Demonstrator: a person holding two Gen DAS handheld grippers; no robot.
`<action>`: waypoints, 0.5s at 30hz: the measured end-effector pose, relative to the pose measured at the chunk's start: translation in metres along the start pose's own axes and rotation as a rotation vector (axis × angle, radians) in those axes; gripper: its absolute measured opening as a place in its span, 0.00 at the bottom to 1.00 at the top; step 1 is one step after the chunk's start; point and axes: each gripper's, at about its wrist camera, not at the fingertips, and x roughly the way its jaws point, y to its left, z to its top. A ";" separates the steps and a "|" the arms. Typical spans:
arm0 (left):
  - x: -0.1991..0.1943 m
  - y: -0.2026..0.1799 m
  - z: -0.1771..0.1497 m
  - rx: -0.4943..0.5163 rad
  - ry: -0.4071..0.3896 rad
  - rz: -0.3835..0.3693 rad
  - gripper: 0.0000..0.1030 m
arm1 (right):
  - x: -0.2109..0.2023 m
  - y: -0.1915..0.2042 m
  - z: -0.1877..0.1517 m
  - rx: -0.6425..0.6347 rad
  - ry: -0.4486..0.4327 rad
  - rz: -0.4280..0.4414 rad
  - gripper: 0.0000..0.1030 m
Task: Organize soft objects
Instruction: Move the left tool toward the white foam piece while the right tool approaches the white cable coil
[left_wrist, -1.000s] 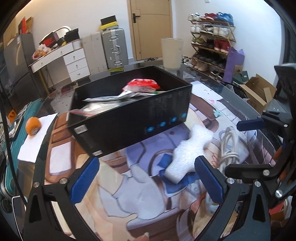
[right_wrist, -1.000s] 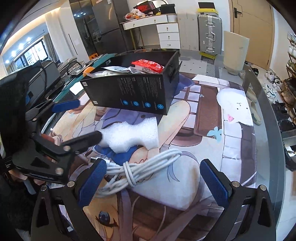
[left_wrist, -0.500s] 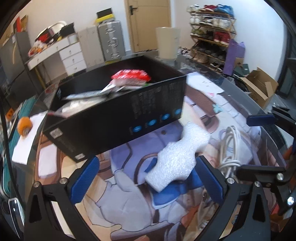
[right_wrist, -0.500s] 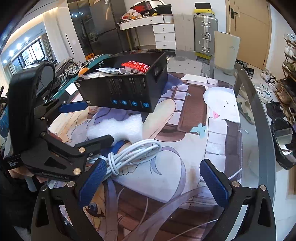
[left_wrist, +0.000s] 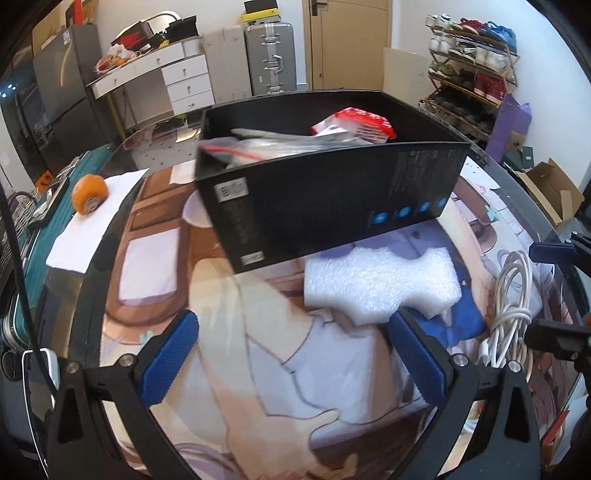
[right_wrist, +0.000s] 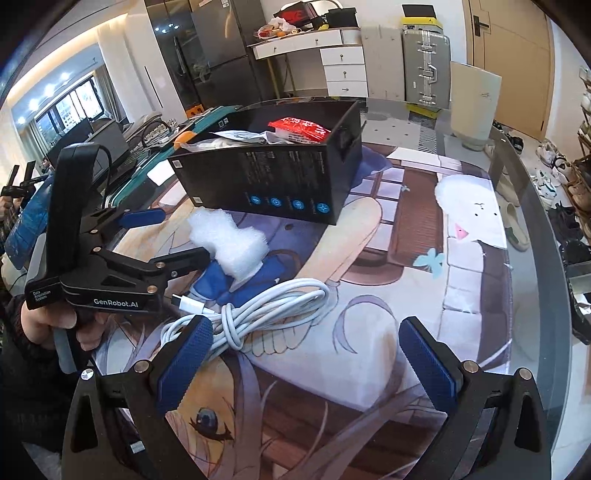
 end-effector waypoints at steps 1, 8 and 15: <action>0.000 0.001 -0.001 -0.001 0.000 0.002 1.00 | 0.001 0.001 0.001 0.003 -0.002 0.004 0.99; -0.003 0.019 -0.004 -0.029 -0.002 0.031 1.00 | 0.005 0.000 0.004 0.016 -0.031 -0.041 0.99; -0.005 0.022 -0.006 -0.034 -0.005 0.019 1.00 | 0.001 -0.003 0.007 0.017 -0.081 -0.153 0.99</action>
